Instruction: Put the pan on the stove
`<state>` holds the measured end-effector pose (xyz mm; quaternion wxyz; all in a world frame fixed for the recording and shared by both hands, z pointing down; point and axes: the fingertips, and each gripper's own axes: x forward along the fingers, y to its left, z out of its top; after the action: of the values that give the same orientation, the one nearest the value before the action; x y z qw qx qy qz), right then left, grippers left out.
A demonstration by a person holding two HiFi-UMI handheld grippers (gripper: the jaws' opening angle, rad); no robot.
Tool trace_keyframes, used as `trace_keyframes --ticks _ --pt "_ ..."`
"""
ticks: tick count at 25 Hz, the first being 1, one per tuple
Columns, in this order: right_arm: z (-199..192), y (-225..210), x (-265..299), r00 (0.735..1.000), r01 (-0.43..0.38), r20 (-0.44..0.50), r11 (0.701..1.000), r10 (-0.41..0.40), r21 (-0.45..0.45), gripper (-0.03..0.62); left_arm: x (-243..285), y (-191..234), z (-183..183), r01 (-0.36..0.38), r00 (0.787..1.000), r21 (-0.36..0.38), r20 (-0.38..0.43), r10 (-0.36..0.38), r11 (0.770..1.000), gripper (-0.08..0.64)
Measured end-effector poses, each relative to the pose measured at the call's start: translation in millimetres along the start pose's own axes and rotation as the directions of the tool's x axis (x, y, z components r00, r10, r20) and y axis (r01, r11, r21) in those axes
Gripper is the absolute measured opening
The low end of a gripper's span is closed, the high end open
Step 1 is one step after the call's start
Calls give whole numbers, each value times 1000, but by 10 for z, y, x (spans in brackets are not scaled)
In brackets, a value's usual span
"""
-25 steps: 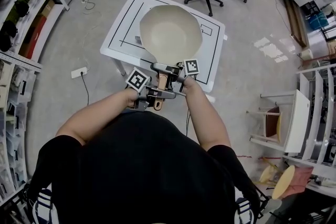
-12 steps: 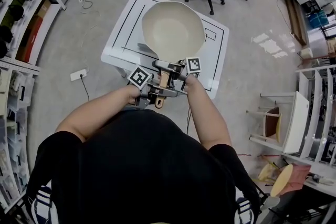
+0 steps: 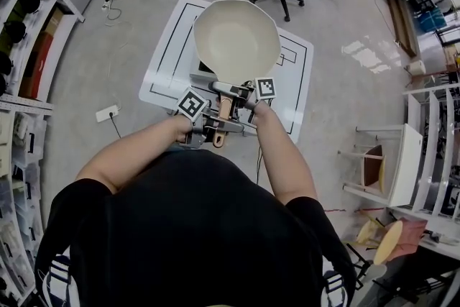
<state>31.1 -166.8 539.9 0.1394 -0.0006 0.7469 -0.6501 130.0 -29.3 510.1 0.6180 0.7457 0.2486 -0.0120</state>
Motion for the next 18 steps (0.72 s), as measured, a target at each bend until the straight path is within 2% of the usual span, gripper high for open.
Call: trace_keyframes --ticks 18 --pt "532 -32 307 995 35 92 999 -32 -30 166 -423 -167 374 58 994 0 -96 -57 998 15"
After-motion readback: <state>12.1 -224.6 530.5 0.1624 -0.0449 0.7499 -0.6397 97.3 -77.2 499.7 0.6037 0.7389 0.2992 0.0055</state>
